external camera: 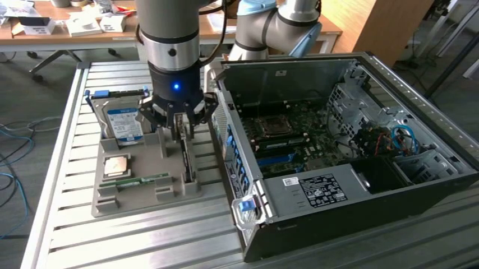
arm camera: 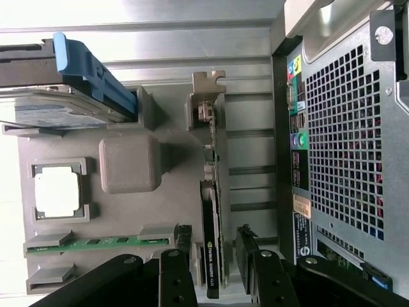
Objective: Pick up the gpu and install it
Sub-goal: 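Pick up the gpu and move the gpu toward the slot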
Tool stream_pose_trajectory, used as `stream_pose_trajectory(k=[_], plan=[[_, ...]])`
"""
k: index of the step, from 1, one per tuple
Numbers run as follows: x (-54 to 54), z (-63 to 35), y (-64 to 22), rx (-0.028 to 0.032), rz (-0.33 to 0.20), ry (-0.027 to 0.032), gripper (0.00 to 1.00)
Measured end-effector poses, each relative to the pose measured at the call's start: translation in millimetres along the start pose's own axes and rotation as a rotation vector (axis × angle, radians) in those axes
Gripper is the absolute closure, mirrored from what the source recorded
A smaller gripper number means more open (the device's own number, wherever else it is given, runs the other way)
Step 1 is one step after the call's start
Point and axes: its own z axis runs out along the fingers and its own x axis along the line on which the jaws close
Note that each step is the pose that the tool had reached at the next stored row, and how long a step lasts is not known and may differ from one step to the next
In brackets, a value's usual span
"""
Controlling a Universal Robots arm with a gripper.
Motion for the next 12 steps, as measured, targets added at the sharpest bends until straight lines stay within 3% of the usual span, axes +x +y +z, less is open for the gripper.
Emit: stream_pose_trajectory(k=[12], plan=[[0.2,14.1,-0.8,0.0,0.0,0.0001,0.58]])
